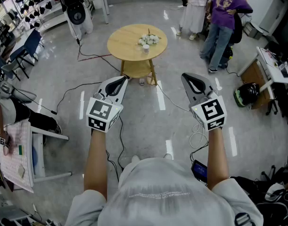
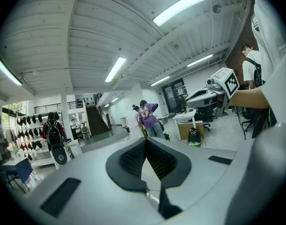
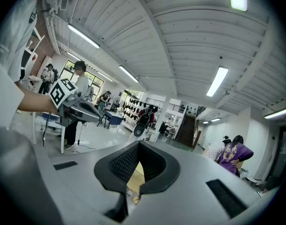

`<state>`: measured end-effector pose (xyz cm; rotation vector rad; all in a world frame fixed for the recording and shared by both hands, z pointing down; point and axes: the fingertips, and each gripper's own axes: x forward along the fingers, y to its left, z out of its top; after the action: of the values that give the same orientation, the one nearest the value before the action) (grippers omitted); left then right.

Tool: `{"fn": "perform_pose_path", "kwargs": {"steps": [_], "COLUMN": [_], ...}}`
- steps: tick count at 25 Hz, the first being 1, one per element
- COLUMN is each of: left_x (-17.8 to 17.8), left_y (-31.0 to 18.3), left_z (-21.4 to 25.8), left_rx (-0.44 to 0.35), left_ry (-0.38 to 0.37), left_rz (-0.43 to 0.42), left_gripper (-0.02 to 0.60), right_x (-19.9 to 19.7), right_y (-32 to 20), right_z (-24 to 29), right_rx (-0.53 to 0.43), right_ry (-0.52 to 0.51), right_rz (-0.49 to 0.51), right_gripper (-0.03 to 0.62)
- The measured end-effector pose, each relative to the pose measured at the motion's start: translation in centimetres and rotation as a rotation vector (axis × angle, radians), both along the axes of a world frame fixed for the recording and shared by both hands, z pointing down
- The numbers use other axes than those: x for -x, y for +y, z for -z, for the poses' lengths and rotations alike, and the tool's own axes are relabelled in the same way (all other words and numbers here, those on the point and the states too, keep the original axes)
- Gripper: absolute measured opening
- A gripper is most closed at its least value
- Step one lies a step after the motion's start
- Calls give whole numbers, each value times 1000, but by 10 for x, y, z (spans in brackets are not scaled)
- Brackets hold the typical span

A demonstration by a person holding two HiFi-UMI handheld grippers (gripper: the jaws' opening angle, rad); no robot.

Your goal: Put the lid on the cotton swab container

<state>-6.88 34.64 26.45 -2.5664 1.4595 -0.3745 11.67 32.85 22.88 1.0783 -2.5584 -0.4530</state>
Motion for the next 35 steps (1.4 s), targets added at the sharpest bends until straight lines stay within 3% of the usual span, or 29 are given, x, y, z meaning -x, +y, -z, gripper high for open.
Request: {"fn": "perform_pose_path", "kwargs": {"steps": [13, 22, 29, 35], "left_x": [35, 74, 77, 65], "left_y": [2, -2, -54, -138], "left_z": [-8, -23, -29, -35], "left_rx": [-2, 17, 15, 27], "left_ry": [2, -6, -5, -22], "left_rz": [-15, -69, -60, -16], "left_gripper": [17, 17, 17, 17], "right_x": [33, 67, 68, 60], "right_y": [10, 10, -42, -135], "right_z": [-13, -14, -23, -42], "right_rx": [52, 60, 76, 91], "right_ry": [-41, -129, -153, -105], "right_rz": [0, -78, -64, -18], "right_gripper": [28, 28, 26, 28]}}
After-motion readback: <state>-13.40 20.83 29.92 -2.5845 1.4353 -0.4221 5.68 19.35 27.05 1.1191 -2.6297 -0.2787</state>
